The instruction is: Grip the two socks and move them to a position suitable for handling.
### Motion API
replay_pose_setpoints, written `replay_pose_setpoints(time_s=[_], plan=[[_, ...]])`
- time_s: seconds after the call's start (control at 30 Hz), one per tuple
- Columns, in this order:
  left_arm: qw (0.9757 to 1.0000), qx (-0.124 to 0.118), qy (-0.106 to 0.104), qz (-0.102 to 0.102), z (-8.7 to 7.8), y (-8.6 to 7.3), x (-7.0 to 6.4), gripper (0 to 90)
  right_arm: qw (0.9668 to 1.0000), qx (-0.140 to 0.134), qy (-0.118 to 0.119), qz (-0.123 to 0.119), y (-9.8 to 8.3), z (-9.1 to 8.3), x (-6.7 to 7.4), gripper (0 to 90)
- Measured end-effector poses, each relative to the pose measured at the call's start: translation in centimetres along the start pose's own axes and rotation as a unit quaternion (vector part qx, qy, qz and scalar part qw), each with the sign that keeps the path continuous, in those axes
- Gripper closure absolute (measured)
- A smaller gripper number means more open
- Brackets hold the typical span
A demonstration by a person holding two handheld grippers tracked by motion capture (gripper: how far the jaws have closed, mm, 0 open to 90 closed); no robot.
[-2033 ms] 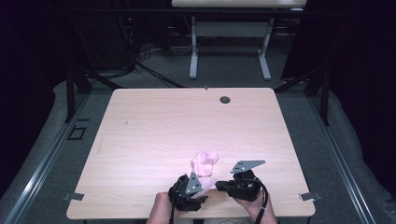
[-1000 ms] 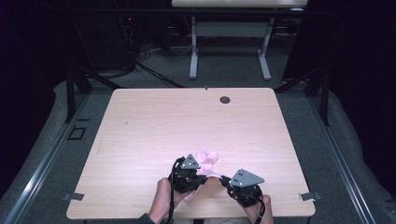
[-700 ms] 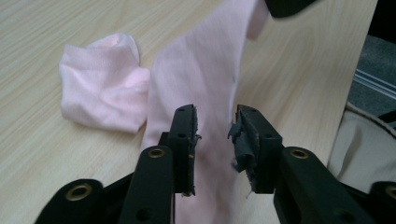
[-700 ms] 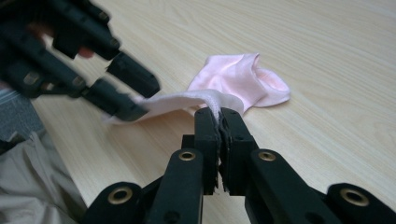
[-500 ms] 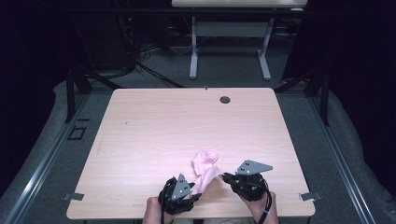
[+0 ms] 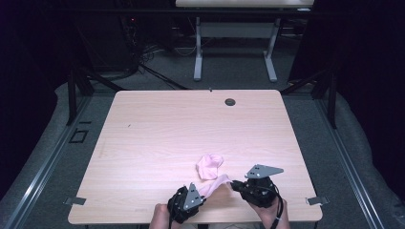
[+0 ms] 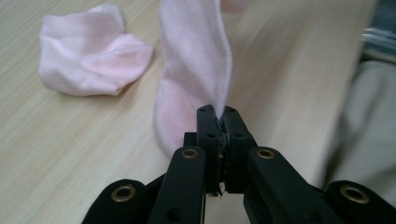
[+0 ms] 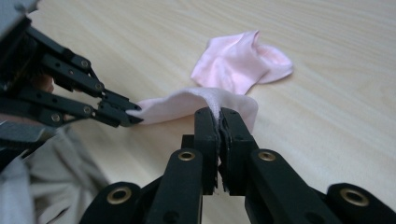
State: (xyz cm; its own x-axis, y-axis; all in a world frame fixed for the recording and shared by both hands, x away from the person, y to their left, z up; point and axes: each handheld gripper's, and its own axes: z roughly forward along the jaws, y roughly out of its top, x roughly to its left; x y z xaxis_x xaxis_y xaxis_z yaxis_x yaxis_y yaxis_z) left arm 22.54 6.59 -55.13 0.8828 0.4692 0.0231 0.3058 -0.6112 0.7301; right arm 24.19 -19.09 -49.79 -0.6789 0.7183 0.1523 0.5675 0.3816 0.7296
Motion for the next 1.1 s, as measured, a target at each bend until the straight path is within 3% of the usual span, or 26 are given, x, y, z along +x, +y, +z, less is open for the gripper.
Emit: replay_pose_setpoints(time_s=[0.07,0.13,0.2,0.3,0.37,0.4,0.43,0.53,0.6,0.73,0.8,0.87,0.9,0.97,1.03,1.1], plan=[[0.9986,0.009,-0.044,-0.028,-1.2,0.5,-0.3,88.0,0.9997,0.012,0.019,0.007,-0.4,-1.4,0.5,86.5],[0.9950,0.014,-0.079,-0.060,-1.8,0.8,0.3,88.0,0.9986,0.033,0.035,0.022,-0.7,-2.1,0.5,86.3],[0.9891,0.022,-0.109,-0.097,-1.3,0.9,1.5,88.0,0.9959,0.064,0.045,0.046,-0.7,-1.3,-0.6,85.7],[0.9781,0.040,-0.143,-0.146,-0.1,0.8,3.7,87.9,0.9922,0.093,0.035,0.075,-0.6,2.0,-3.4,84.5],[0.9698,0.036,-0.169,-0.172,0.4,0.7,4.8,87.8,0.9914,0.106,0.019,0.075,-0.4,3.6,-4.5,82.9],[0.9662,0.030,-0.175,-0.186,0.5,0.7,5.4,87.8,0.9915,0.106,0.024,0.072,-0.3,4.2,-4.9,82.0],[0.9646,0.030,-0.176,-0.194,0.6,0.6,5.8,87.6,0.9920,0.101,0.016,0.074,-0.2,4.9,-5.2,79.2],[0.9648,0.033,-0.161,-0.205,0.5,0.5,6.9,85.2,0.9937,0.089,0.010,0.068,0.2,5.7,-5.4,69.8],[0.9602,0.021,-0.165,-0.225,0.4,0.2,7.8,84.2,0.9955,0.071,0.004,0.062,0.2,5.7,-5.3,65.6],[0.9561,0.012,-0.158,-0.247,0.4,-0.5,8.7,84.2,0.9975,0.053,0.024,0.041,-0.1,5.8,-4.9,55.9],[0.9524,0.002,-0.163,-0.257,0.4,-0.8,9.0,84.4,0.9982,0.054,0.018,0.020,-0.3,6.1,-4.5,53.1],[0.9513,-0.005,-0.161,-0.263,0.4,-0.9,9.1,84.5,0.9987,0.050,0.010,0.005,-0.5,6.6,-4.3,53.2],[0.9514,-0.005,-0.162,-0.262,0.3,-1.0,9.1,84.6,0.9988,0.048,0.008,-0.002,-0.6,6.9,-4.2,55.3],[0.9536,-0.006,-0.155,-0.258,0.2,-1.0,9.1,84.8,0.9993,0.025,-0.006,-0.025,-1.0,7.1,-3.9,68.6],[0.9572,0.000,-0.144,-0.251,0.1,-1.1,8.8,85.6,0.9991,0.013,-0.010,-0.040,-1.2,6.8,-3.4,81.3],[0.9611,0.008,-0.136,-0.240,0.0,-1.1,8.5,86.1,0.9989,0.013,-0.010,-0.044,-1.2,6.4,-2.8,84.4]])
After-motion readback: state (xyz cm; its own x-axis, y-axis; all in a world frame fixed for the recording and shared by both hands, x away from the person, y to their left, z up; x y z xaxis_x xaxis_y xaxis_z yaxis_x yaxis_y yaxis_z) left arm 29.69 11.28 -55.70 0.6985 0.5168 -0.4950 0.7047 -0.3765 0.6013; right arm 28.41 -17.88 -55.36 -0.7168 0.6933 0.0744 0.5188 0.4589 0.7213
